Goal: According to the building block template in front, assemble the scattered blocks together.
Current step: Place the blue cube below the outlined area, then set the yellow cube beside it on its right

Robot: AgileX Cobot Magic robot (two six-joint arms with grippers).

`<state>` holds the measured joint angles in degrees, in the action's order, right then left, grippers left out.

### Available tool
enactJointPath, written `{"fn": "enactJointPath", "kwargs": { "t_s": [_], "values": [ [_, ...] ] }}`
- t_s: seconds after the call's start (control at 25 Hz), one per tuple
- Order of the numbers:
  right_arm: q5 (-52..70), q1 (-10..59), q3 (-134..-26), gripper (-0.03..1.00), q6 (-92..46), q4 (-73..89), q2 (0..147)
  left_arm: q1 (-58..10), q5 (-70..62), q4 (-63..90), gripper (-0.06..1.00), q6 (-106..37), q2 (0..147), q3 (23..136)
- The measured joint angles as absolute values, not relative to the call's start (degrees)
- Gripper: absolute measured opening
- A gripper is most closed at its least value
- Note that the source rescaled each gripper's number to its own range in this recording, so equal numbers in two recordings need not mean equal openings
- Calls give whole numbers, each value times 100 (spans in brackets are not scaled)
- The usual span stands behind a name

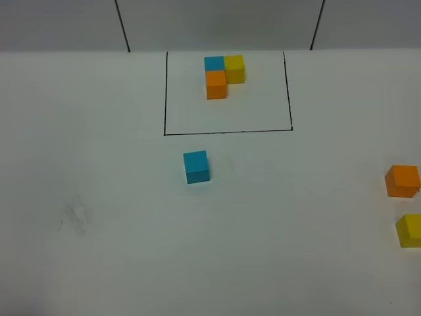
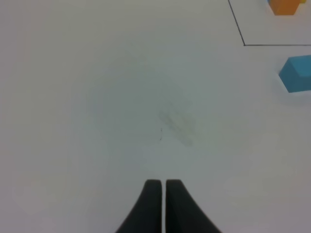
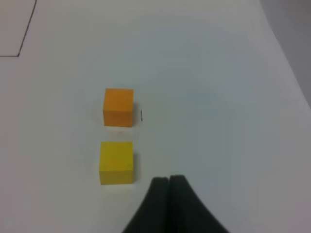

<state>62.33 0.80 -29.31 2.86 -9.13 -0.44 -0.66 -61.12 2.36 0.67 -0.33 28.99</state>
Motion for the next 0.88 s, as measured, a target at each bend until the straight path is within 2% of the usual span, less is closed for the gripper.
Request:
{"fn": "enactJointPath", "kwargs": {
  "t_s": [0.88],
  "values": [
    [6233,80,-2931,0,286,-913,-44,-66,-6112,236,0,61,-33,2899]
  ]
}}
